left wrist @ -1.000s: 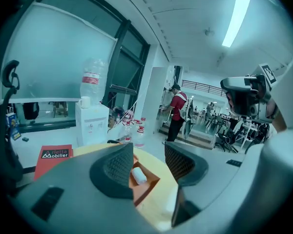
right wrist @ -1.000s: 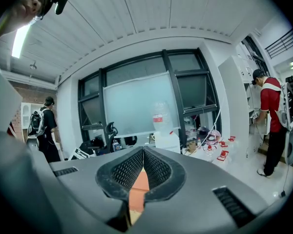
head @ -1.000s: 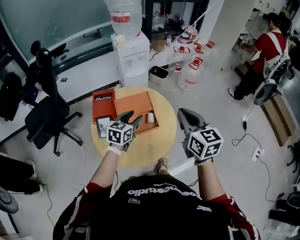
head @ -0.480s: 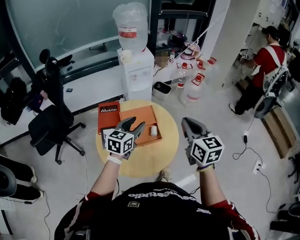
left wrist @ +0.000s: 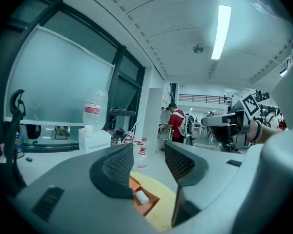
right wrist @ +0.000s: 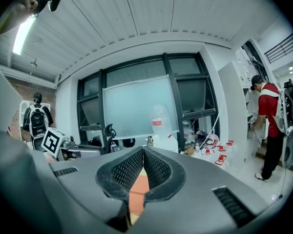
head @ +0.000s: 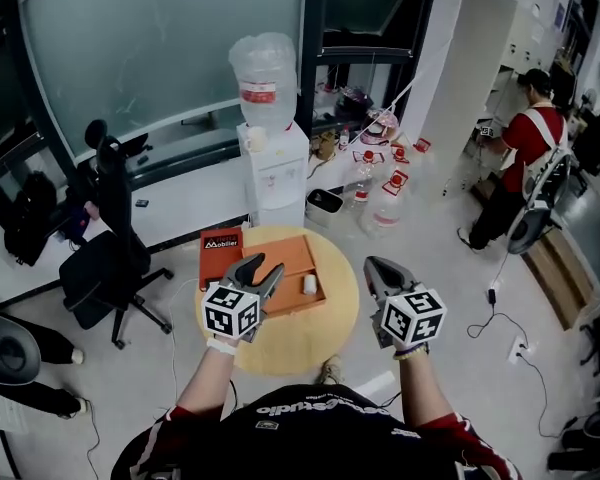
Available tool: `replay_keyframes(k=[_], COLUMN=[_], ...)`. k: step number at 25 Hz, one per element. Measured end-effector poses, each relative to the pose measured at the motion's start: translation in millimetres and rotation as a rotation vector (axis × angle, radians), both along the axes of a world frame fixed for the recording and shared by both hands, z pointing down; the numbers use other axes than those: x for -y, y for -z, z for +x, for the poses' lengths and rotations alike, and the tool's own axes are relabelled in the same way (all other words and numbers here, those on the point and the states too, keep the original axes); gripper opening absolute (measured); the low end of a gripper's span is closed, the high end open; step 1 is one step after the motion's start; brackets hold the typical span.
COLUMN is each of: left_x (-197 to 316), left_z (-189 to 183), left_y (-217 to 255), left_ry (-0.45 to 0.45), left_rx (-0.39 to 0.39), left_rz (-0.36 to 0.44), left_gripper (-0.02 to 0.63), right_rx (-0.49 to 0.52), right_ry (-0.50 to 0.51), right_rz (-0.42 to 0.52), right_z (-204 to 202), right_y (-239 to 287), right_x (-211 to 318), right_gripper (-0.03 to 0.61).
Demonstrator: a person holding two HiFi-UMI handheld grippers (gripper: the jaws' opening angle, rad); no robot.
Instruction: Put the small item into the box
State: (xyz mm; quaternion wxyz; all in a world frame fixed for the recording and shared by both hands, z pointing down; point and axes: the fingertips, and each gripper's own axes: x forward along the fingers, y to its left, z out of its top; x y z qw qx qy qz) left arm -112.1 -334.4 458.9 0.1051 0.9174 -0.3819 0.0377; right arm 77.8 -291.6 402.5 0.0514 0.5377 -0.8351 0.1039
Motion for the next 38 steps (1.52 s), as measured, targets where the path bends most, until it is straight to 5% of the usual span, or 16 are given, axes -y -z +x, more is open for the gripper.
replay_keyframes(k=[10,27,38], left_x=[-8,-11,-17], left_z=[-26,-42,-29], left_y=[29,44,49], left_ry=[0.085,0.147,0.104], left_rx=[0.011,-0.023,0.009], left_rz=[0.098,0.087,0.158], left_gripper=[0.181,0.081,0.040], right_rx=[0.022,0.024,0.008], right_ry=[0.018,0.043,0.032], right_rz=[0.047,0.058,0.070], right_z=[-18,-32,-28], right_y=[19,24,25], right_x=[1,1,-1], right_gripper=[0.028,0.028,0.028])
